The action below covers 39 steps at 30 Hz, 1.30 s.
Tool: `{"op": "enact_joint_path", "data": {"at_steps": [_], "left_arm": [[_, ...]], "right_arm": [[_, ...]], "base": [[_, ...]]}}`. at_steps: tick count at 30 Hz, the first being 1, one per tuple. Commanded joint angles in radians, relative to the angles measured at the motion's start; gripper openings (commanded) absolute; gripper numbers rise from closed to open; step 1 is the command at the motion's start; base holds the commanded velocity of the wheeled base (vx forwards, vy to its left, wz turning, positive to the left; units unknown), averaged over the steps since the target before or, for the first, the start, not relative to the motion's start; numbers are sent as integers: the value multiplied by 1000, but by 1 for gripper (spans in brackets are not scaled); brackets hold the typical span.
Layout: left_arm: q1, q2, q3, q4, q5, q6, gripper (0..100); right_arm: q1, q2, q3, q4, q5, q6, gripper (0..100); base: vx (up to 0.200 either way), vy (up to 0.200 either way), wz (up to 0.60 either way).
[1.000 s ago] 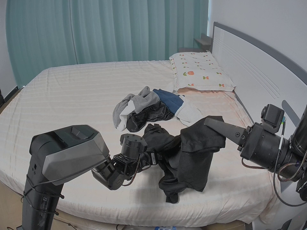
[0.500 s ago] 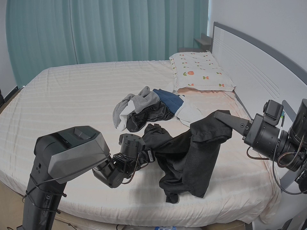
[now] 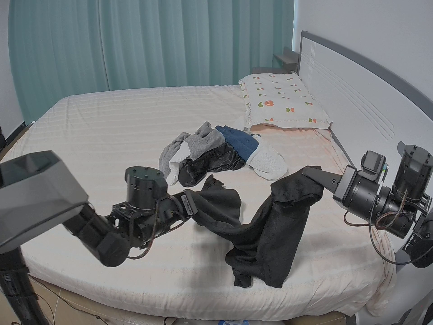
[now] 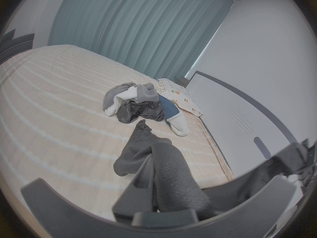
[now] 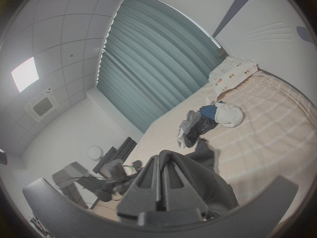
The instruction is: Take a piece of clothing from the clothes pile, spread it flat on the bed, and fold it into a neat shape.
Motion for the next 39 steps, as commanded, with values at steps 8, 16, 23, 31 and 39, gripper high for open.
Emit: {"op": "enact_joint_path", "data": {"at_steps": [8, 16, 23, 31, 39], "left_arm": [[18, -409, 329, 2, 2, -163, 0], [11, -410, 359, 3, -7, -267, 0], [12, -458, 399, 5, -10, -269, 0], [12, -460, 412, 3, -7, -310, 0], [12, -453, 413, 2, -8, -315, 0]], "right_arm": [[-101, 305, 31, -374, -89, 47, 0], [-50, 390, 35, -466, -207, 46, 0], [-67, 377, 41, -466, -216, 46, 0], [-58, 391, 57, -466, -215, 46, 0], [-52, 393, 61, -468, -216, 47, 0]], "base": [[0, 0, 0], [0, 0, 0], [0, 0, 0], [-50, 0, 0], [-25, 0, 0]]}}
